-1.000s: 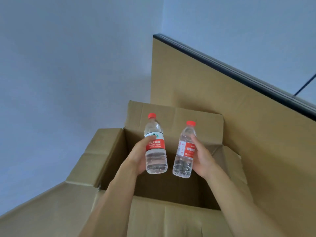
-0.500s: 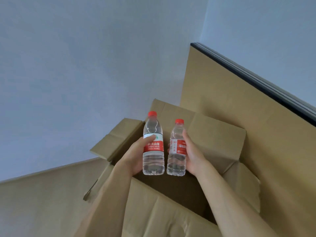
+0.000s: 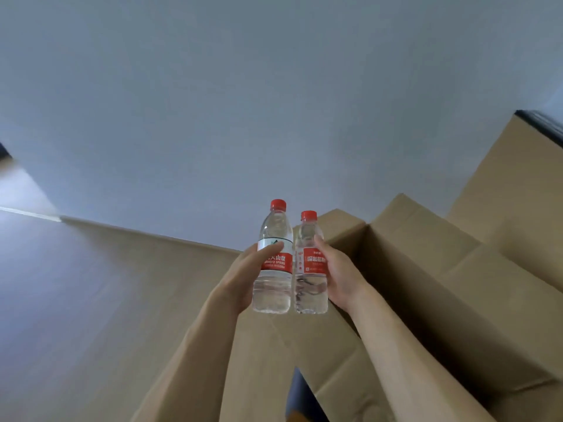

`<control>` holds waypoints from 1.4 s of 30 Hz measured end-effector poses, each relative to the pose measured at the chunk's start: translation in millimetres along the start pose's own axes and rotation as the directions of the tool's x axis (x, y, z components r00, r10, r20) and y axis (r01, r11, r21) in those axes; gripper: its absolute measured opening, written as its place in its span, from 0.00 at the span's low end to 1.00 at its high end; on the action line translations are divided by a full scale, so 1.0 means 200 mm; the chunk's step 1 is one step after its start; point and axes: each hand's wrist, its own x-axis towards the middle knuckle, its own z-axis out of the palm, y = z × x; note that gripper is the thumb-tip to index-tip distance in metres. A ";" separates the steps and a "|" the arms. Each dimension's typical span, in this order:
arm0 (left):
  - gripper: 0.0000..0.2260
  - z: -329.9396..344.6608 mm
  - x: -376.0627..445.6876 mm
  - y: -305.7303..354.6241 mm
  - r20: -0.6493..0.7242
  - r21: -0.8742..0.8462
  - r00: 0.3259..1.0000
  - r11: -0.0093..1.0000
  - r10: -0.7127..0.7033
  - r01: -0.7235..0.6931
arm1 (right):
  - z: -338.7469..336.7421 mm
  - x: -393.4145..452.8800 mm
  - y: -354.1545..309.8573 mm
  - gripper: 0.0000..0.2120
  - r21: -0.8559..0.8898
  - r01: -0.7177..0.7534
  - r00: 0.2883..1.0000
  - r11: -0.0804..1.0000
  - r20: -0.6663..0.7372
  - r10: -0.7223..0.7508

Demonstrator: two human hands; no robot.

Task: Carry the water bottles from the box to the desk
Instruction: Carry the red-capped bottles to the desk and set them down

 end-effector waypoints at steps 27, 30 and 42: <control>0.14 -2.04 -1.45 0.17 -0.628 -0.218 0.776 0.942 0.064 -0.254 | 2.36 0.35 0.99 0.26 -0.404 -0.198 0.682 0.893 0.597 0.421; 0.16 -2.18 -1.56 0.15 -0.678 -0.265 0.732 0.906 0.067 -0.329 | 2.56 0.38 1.10 0.26 -0.445 -0.220 0.642 0.868 0.604 0.472; 0.20 -2.72 -1.70 0.23 -0.829 -0.245 0.556 0.856 0.059 -0.455 | 3.28 0.73 1.46 0.26 -0.550 -0.248 0.430 0.797 0.675 0.599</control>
